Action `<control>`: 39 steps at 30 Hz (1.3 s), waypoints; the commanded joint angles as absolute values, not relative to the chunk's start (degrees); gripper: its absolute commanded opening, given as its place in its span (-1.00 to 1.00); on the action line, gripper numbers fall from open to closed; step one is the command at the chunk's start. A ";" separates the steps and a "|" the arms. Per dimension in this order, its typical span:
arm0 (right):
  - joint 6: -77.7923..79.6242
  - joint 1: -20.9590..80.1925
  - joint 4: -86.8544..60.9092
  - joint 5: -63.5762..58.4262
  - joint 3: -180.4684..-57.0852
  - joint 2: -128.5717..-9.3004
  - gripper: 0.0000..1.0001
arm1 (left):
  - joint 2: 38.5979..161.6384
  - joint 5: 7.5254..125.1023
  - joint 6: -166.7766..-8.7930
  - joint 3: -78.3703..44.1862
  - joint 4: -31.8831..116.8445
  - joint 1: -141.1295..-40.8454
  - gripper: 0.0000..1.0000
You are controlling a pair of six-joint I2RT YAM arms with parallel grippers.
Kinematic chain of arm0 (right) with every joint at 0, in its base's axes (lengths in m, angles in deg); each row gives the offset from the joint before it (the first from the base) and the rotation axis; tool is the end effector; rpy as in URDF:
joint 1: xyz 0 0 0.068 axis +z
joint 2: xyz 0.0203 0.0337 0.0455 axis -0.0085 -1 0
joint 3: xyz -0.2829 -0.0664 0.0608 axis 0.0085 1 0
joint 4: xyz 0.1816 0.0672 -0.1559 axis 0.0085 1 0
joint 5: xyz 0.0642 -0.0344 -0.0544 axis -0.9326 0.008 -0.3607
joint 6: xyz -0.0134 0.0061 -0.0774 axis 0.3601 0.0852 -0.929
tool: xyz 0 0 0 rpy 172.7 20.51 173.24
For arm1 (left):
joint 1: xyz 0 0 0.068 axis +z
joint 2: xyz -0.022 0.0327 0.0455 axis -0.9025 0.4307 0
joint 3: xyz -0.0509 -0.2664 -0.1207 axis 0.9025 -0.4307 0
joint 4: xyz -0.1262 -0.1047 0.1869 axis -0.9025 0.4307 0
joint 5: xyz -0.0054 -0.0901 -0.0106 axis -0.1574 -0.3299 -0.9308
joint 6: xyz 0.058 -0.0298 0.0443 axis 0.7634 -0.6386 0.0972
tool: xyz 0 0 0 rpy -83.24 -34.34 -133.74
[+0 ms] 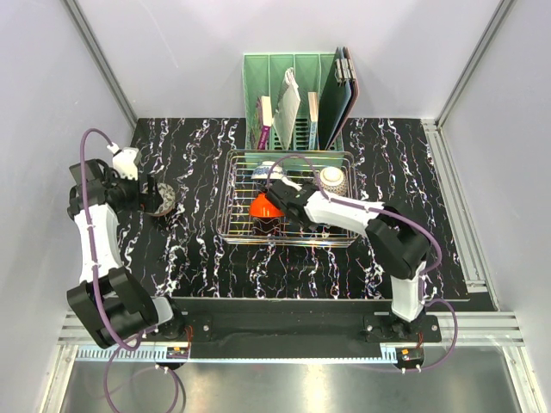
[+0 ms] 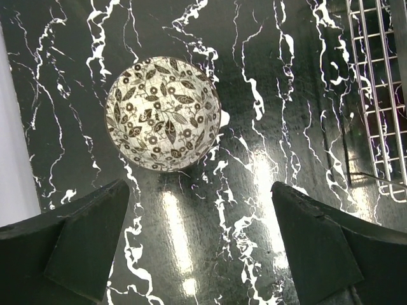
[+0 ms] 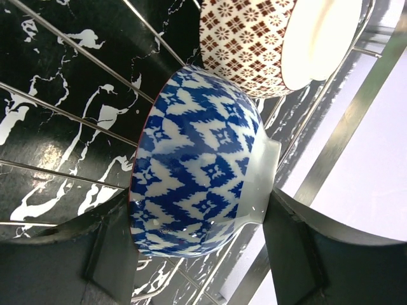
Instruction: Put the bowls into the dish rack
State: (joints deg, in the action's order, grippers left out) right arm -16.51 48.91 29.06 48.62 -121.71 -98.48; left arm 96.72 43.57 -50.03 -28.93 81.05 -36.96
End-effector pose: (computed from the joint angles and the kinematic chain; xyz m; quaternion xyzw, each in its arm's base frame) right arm 0.2885 0.2549 0.1933 -0.4104 0.8253 -0.3078 0.2362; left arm 0.2444 0.0881 0.3019 0.0849 0.9011 -0.0672 0.4199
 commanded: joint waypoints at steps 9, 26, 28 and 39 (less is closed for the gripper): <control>-7.83 55.33 27.04 34.95 -122.42 -107.21 -0.78 | 95.38 41.09 -47.99 -29.06 79.30 -35.66 0.98; -11.26 55.42 27.74 28.54 -120.84 -100.62 0.99 | 96.96 40.12 -48.87 -27.74 79.39 -35.22 0.98; -11.70 55.42 28.18 27.22 -120.75 -99.83 0.99 | 96.96 40.12 -49.05 -27.56 79.39 -35.13 0.98; -16.35 55.33 30.03 20.37 -118.73 -93.68 0.99 | 97.05 39.77 -50.10 -26.25 79.74 -35.22 0.98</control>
State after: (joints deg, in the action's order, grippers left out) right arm -16.01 54.64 27.88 36.42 -121.03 -96.76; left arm 96.85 41.74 -49.31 -28.86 81.01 -35.54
